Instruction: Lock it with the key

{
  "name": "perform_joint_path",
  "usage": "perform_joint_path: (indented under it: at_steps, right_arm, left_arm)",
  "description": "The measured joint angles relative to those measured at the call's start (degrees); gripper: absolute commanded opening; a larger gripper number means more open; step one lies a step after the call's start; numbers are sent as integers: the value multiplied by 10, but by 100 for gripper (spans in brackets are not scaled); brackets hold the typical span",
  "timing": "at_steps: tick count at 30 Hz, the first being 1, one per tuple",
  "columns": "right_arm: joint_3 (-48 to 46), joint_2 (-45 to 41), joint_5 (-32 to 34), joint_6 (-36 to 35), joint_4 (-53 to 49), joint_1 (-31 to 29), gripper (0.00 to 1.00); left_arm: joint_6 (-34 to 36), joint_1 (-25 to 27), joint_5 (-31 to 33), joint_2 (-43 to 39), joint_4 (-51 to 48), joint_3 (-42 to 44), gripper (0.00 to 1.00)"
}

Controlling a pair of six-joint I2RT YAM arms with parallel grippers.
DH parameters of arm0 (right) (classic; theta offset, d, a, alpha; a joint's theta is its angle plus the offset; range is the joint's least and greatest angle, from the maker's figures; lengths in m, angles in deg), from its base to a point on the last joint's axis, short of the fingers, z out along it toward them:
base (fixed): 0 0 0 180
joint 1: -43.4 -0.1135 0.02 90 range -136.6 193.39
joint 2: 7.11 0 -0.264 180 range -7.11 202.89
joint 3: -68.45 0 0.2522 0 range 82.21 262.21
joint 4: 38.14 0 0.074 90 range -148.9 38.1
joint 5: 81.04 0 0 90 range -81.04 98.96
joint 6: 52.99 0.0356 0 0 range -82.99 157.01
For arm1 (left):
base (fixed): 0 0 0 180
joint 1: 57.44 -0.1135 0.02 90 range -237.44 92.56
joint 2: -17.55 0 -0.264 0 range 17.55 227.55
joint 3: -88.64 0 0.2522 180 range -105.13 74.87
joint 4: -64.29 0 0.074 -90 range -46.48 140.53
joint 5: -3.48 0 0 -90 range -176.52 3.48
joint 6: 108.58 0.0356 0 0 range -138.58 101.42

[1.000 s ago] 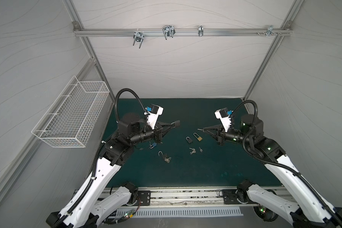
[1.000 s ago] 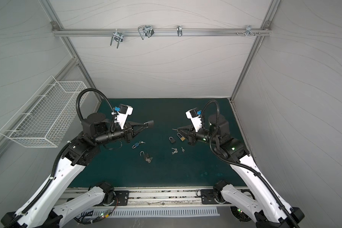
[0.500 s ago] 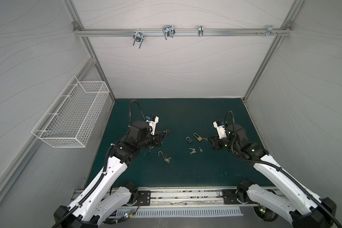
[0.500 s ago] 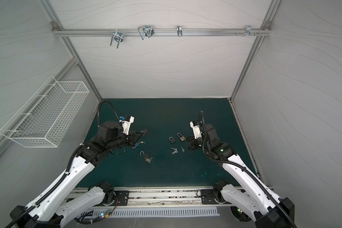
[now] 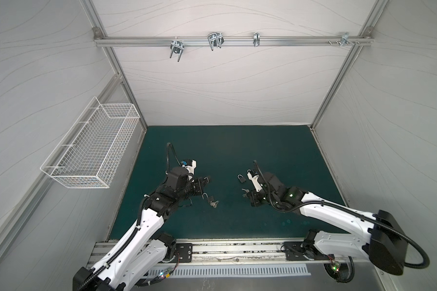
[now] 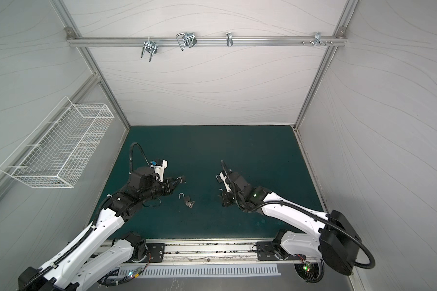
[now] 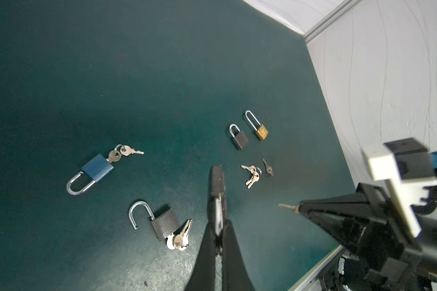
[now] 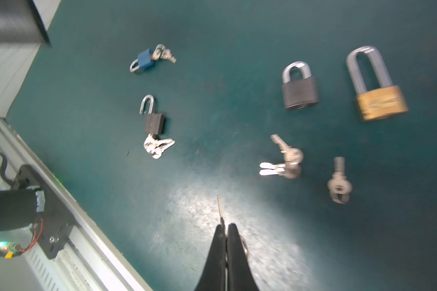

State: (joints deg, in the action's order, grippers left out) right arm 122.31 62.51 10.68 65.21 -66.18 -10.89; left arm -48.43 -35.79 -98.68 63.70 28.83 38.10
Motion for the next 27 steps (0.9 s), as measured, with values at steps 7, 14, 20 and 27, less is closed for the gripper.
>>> perform_joint_path:
  at_steps: [7, 14, 20, 27]
  right_arm:
    - [0, 85, -3, 81, 81, -21, 0]
    - [1, 148, 10, 157, 137, -16, 0]
    - [7, 190, 7, 201, 181, -6, 0]
    - [19, 221, -3, 225, 221, 13, 0]
  left_arm:
    - [-19, -53, -20, -11, 2, 11, 0]
    - [-19, -54, -41, -3, 2, 11, 0]
    - [-19, -54, -60, 7, 2, 11, 0]
    - [-19, -54, -73, 11, 2, 9, 0]
